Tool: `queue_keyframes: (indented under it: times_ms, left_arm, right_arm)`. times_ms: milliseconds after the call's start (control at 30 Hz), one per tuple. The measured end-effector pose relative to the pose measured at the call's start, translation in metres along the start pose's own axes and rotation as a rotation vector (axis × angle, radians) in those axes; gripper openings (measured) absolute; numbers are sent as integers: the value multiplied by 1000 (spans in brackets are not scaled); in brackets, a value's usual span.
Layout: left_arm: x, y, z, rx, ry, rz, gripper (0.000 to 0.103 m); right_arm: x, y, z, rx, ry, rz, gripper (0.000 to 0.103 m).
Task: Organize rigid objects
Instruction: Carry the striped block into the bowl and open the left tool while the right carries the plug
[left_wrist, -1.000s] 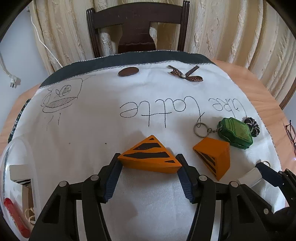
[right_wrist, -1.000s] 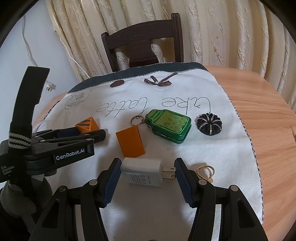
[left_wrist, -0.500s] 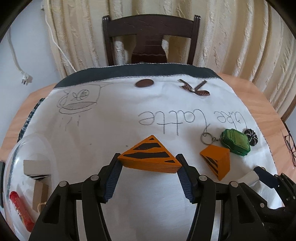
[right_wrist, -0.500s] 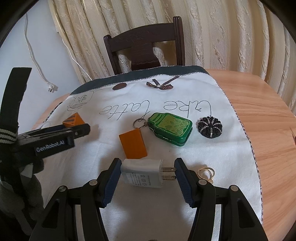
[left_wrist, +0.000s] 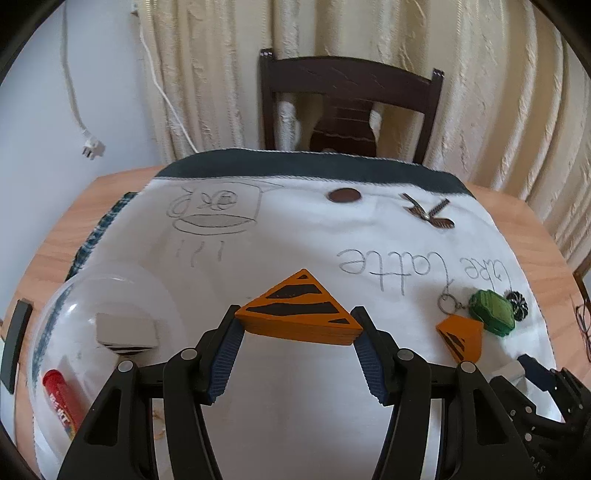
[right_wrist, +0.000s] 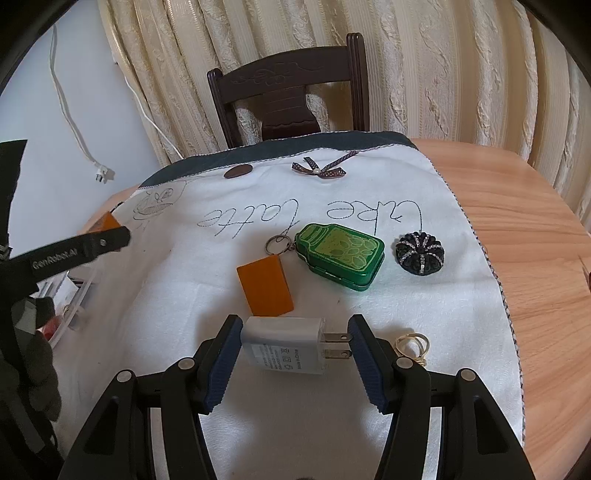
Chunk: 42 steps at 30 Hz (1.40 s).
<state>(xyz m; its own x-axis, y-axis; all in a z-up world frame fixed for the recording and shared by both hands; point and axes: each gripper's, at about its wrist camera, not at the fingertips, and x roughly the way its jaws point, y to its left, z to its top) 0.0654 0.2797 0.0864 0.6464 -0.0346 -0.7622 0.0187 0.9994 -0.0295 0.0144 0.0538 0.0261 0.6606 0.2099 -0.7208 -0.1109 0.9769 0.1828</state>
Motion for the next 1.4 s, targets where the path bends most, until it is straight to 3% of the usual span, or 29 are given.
queue_keyframes:
  times_ms: [667,1033,1400]
  left_arm:
    - [-14,73,-4,-115,-64,133,60]
    - [-18,104,-10,-162,-74,157,60]
    - [-21,141,-18,-219,-79,179,60]
  right_arm:
    - [-7,11,7,-21,-28,-28,62]
    - [-25,59,25,-123,-71,11,62]
    - [-20,126,39,-224,-74,105,62]
